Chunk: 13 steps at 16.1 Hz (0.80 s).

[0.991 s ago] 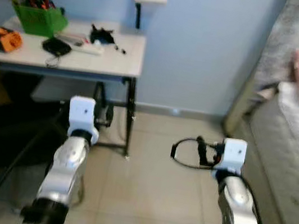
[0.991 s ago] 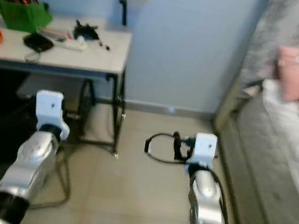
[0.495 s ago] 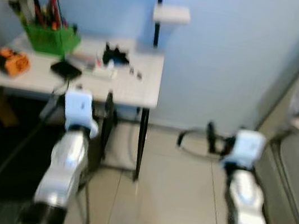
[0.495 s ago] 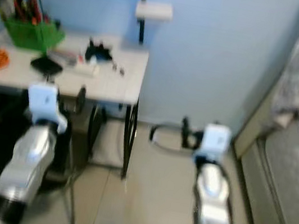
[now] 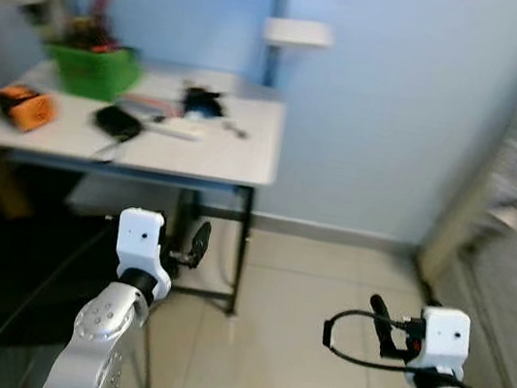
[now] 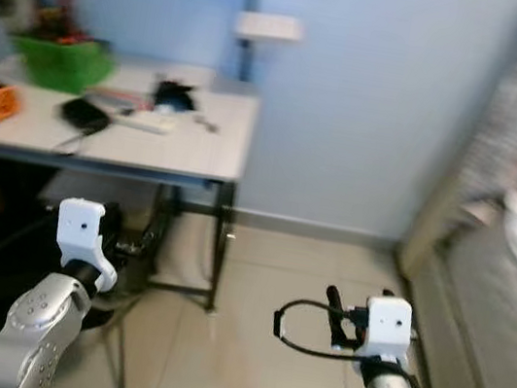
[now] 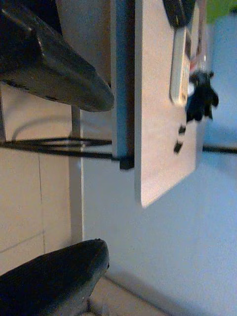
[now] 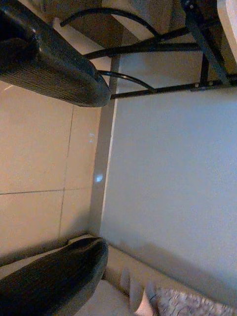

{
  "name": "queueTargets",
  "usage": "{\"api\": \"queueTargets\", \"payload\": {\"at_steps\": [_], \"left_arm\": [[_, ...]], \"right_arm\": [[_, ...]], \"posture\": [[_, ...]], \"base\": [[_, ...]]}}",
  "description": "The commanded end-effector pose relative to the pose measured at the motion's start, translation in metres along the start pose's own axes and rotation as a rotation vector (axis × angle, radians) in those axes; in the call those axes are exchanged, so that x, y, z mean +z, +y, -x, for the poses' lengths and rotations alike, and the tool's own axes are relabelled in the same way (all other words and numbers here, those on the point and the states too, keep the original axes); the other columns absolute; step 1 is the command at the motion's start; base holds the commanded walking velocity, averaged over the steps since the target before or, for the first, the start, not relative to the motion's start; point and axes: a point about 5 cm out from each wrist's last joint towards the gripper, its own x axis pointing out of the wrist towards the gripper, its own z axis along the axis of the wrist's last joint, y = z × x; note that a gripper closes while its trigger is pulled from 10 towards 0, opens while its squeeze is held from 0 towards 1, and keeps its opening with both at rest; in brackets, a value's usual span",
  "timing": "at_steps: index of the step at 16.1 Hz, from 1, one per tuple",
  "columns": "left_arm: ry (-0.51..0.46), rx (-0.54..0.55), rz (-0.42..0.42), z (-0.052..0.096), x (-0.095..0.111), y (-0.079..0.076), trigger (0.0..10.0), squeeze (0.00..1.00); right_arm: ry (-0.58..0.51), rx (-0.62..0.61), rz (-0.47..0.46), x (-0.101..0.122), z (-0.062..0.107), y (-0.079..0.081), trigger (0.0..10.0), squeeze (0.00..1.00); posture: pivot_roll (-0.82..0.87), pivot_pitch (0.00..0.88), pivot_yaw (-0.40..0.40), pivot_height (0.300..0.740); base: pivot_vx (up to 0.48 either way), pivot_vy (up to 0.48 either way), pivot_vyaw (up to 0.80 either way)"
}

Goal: Clean up the room

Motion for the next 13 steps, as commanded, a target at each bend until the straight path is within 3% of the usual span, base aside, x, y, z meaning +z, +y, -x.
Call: {"api": "queueTargets", "payload": {"at_steps": [1,10,11,13], "left_arm": [[-0.003,-0.002,-0.001,0.000,0.003,0.001,10.0,0.00],[-0.003,-0.002,-0.001,0.000,0.003,0.001,10.0,0.00],[-0.033,0.025,0.038,-0.014,0.013,0.002,10.0,0.00],[-0.026,0.060,0.017,-0.015,0.013,0.010,10.0,0.00]], "right_arm": [[-0.011,0.011,0.007,0.004,-0.002,0.001,10.0,0.00],[-0.011,0.011,0.007,0.004,-0.002,0.001,10.0,0.00],[-0.002,0.055,-0.061,0.010,-0.014,0.027,10.0,0.00],[-0.005,0.068,-0.082,0.014,-0.025,0.033,10.0,0.00]], "posture": [[-0.08,0.000,0.059,0.740],[-0.08,0.000,0.059,0.740],[-0.08,0.000,0.053,0.740],[-0.04,0.000,0.046,0.740]], "base": [[0.000,0.000,0.00],[0.000,0.000,0.00],[0.000,0.000,0.00],[0.000,0.000,0.00]]}}
